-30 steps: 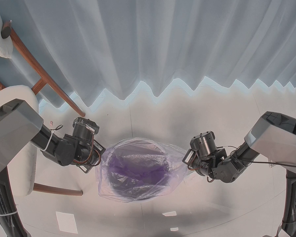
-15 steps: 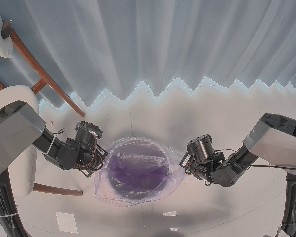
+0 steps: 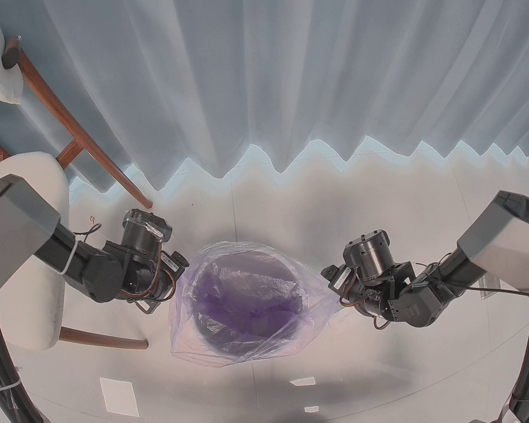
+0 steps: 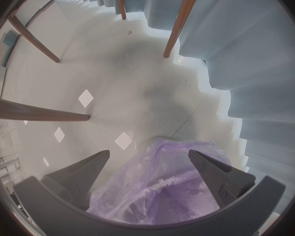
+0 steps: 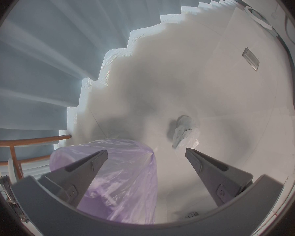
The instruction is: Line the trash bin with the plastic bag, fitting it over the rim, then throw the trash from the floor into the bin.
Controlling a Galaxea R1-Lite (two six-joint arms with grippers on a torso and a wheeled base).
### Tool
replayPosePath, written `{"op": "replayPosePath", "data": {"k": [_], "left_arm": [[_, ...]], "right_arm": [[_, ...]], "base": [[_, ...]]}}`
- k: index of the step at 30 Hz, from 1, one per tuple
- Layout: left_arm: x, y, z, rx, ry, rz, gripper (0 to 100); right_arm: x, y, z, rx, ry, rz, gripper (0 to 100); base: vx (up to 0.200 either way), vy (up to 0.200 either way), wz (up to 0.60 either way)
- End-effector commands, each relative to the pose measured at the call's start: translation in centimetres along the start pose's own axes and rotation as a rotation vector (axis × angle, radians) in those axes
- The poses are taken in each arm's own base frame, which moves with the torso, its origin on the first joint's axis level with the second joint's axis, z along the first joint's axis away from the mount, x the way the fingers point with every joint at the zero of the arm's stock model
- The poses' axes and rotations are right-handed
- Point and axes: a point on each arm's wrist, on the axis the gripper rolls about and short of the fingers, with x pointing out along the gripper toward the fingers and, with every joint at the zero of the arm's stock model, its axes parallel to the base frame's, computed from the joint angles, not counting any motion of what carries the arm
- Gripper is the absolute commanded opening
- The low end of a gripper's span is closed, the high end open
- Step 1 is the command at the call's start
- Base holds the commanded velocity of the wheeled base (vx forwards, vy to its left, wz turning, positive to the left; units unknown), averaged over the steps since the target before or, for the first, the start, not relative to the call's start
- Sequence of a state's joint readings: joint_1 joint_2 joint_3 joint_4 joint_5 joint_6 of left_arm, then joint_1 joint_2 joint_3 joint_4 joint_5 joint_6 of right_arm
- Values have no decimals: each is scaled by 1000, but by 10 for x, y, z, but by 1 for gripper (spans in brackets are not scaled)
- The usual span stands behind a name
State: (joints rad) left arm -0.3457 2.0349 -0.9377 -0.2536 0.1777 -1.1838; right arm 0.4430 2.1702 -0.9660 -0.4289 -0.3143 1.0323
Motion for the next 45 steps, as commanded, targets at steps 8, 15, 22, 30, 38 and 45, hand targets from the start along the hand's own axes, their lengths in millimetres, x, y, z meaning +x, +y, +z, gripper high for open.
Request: {"op": "replayPosePath", "data": {"k": [8, 15, 22, 30, 38, 45], "left_arm": [[-66, 28, -14, 54, 35, 38, 100], [-62, 43, -32, 88, 84, 103, 100], [-55, 50, -55, 145, 137, 144, 100], [-45, 56, -73, 171, 174, 196, 100], [-38, 68, -79, 183, 188, 255, 100], [-45, 84, -82, 219, 179, 299, 100]], "right_arm": [[-58, 2, -28, -94, 125, 38, 100], [-38, 5, -47, -122, 155, 17, 100], [-19, 22, -48, -119, 150, 25, 100], [-18, 25, -48, -131, 176, -23, 100], [-29, 10, -66, -181, 223, -63, 100], [-60, 7, -88, -210, 267, -33, 100]], "base": [[0, 0, 0], [0, 0, 0], [0, 0, 0], [0, 0, 0], [0, 0, 0], [0, 0, 0]]}}
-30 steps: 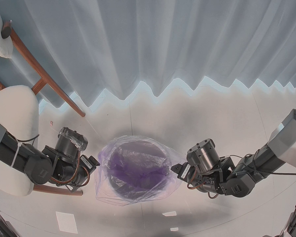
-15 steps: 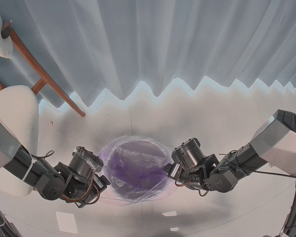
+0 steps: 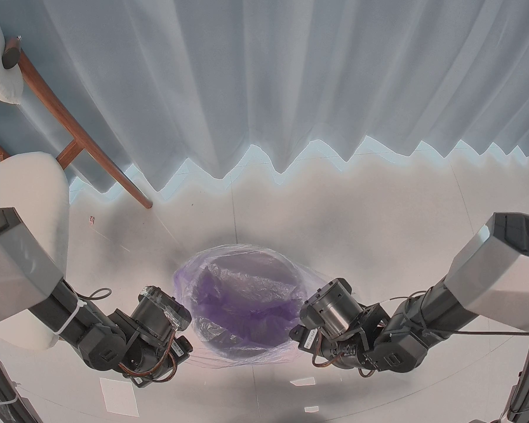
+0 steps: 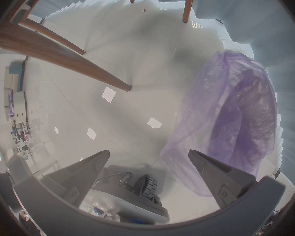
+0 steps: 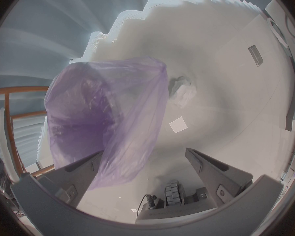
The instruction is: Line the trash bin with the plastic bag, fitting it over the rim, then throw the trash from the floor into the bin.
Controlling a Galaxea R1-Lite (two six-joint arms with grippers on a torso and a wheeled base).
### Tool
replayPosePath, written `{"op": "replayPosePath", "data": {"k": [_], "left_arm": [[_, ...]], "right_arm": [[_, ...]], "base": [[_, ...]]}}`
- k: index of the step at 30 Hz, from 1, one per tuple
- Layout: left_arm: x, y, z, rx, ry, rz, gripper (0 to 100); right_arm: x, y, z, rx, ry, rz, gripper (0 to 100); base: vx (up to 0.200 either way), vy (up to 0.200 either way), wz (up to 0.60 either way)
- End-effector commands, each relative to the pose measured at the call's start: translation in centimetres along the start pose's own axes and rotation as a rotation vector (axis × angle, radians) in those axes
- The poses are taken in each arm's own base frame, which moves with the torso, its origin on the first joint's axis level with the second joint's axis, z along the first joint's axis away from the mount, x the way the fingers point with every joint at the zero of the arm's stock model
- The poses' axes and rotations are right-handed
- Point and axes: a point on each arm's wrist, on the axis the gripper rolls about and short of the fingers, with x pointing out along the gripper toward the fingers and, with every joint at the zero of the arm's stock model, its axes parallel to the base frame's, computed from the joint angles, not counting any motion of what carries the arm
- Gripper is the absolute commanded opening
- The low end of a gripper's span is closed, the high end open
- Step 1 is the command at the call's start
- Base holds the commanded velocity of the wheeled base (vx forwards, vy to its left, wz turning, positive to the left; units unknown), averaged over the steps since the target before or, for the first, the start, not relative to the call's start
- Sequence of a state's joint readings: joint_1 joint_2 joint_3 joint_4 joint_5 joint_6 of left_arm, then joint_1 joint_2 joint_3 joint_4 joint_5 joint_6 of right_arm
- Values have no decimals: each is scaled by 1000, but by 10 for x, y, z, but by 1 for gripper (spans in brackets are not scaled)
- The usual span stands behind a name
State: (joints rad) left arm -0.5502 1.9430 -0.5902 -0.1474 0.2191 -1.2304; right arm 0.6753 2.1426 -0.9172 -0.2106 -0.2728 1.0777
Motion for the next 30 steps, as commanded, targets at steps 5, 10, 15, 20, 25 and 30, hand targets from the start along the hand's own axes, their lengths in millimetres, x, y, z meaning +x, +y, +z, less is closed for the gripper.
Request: {"op": "replayPosePath", "data": {"k": [5, 10, 15, 20, 25, 30], "left_arm": [[-1, 14, -16, 57, 12, 47, 100], [13, 15, -20, 56, 3, 58, 100], [21, 24, -25, 68, -38, 67, 100], [22, 31, -29, 67, -47, 42, 100], [23, 29, -27, 51, -75, 13, 100], [21, 26, -25, 37, -111, -6, 100]], "right_arm": [[-23, -6, -33, -45, 52, 8, 100], [-13, -16, -44, -33, 72, -46, 100], [-11, -22, -47, -14, 67, -72, 100], [-7, -21, -48, -4, 52, -67, 100], [-6, -15, -46, 22, 41, -46, 100], [-9, -10, -41, 51, 31, -30, 100]], "base": [[0, 0, 0], [0, 0, 0], [0, 0, 0], [0, 0, 0], [0, 0, 0], [0, 0, 0]]}}
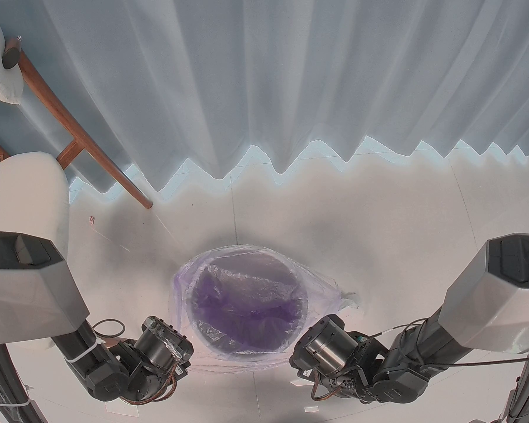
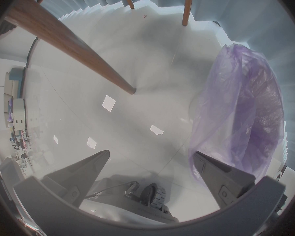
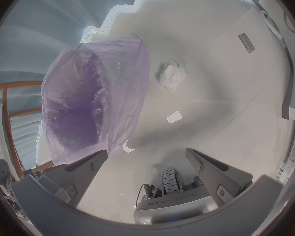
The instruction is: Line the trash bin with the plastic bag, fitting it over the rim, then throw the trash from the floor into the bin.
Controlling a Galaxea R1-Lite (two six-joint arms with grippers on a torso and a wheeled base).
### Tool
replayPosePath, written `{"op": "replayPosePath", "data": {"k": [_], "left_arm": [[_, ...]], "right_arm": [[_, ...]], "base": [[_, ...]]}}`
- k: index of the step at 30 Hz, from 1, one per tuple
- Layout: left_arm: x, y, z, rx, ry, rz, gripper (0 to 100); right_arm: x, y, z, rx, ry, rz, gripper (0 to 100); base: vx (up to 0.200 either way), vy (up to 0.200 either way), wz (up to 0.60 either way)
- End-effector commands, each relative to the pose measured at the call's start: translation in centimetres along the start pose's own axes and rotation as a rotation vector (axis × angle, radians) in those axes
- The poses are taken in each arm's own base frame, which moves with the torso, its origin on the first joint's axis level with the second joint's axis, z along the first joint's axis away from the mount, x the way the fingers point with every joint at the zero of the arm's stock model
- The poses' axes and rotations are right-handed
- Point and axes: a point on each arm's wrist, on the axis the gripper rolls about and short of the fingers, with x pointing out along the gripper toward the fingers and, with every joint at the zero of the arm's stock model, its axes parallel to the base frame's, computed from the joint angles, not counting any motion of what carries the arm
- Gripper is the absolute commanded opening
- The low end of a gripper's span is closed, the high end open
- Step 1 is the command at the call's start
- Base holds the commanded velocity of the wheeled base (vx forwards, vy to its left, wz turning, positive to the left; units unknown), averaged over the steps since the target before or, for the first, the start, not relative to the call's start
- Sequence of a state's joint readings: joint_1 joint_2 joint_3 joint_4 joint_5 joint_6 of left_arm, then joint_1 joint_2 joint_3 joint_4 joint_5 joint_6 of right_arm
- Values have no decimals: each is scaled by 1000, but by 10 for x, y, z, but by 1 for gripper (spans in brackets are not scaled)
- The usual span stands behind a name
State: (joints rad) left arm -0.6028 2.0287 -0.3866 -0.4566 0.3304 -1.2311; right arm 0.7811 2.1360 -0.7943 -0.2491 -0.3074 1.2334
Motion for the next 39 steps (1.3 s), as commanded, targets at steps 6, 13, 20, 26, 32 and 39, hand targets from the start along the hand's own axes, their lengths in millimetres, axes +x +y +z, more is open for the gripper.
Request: {"op": "replayPosePath", "data": {"k": [6, 13, 20, 26, 32, 39], "left_arm": [[-1, -6, 2, -30, -77, -61, 100], [-6, 0, 5, -79, -108, -157, 100], [-9, 4, 5, -83, -110, -175, 100], [-12, -2, 6, -94, -126, -204, 100], [-31, -21, 25, -171, -238, -350, 100], [-61, -33, 38, -180, -233, -503, 100]], "right_arm": [[-2, 3, 3, 9, -6, 11, 100], [-2, 3, 3, 13, -9, 11, 100], [-3, 4, 6, 21, -29, 14, 100], [-5, 5, 9, 28, -38, 25, 100], [-32, 30, 32, 76, -92, 163, 100], [-53, 54, 56, 70, -153, 274, 100]], "base": [[0, 0, 0], [0, 0, 0], [-200, 0, 0], [-200, 0, 0], [-33, 0, 0], [0, 0, 0]]}}
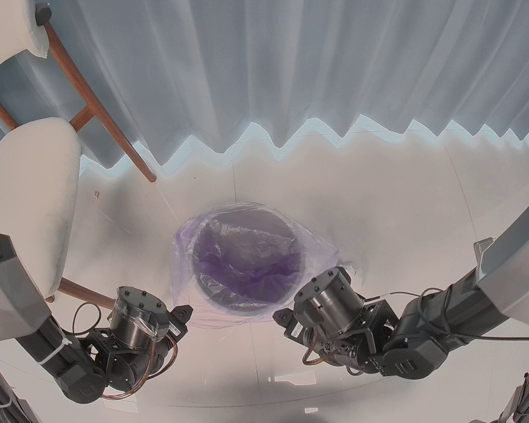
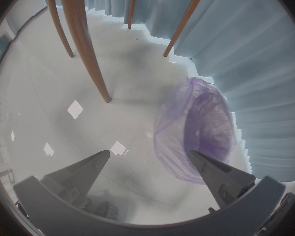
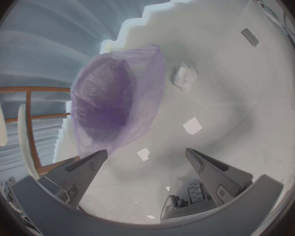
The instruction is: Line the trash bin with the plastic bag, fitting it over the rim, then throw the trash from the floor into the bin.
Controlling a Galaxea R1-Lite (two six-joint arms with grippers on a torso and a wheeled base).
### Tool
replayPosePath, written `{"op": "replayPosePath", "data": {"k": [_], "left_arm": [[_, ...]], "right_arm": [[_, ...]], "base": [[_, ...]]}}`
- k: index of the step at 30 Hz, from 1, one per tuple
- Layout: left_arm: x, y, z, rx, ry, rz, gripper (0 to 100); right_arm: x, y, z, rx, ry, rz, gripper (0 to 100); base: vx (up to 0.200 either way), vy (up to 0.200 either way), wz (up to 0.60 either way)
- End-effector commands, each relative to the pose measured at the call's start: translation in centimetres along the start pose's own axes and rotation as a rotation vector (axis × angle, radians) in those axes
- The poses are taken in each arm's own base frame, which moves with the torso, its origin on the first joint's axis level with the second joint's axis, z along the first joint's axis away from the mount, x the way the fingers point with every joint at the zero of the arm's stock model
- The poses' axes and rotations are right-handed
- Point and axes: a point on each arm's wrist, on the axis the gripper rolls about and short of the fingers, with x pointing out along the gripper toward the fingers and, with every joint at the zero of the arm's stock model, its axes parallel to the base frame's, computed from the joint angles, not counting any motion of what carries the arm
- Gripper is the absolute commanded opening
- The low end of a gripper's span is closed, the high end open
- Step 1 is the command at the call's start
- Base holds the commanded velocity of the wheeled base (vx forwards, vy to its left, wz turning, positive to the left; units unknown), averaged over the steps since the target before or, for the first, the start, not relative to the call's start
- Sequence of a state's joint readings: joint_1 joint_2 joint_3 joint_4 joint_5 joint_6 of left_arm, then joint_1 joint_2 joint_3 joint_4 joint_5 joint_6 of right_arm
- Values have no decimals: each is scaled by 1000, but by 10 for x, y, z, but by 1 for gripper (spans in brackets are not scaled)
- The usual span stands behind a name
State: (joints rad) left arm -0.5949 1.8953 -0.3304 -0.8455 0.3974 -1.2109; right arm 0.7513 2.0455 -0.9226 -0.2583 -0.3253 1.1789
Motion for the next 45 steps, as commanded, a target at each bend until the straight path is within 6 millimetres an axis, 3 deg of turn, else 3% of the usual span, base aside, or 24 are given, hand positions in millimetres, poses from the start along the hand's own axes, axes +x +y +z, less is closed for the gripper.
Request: {"op": "replayPosePath", "data": {"k": [1, 8, 15, 29, 45], "left_arm": [[-14, -20, 15, -38, -10, -117, 100], [15, -13, 6, -6, 32, -5, 100], [31, -3, -8, 24, 78, 51, 100], [43, 9, -17, 37, 100, 113, 100], [86, 4, -2, -60, 37, 129, 100]], "right_arm": [[-13, 20, 24, 34, -52, 86, 100], [24, 5, 39, 40, -69, -15, 100], [48, -9, 35, 42, -53, -80, 100], [51, -26, 24, 29, -23, -136, 100], [88, -31, 39, 123, -61, -152, 100]], "base": [[0, 0, 0], [0, 0, 0], [0, 0, 0], [0, 0, 0], [0, 0, 0]]}}
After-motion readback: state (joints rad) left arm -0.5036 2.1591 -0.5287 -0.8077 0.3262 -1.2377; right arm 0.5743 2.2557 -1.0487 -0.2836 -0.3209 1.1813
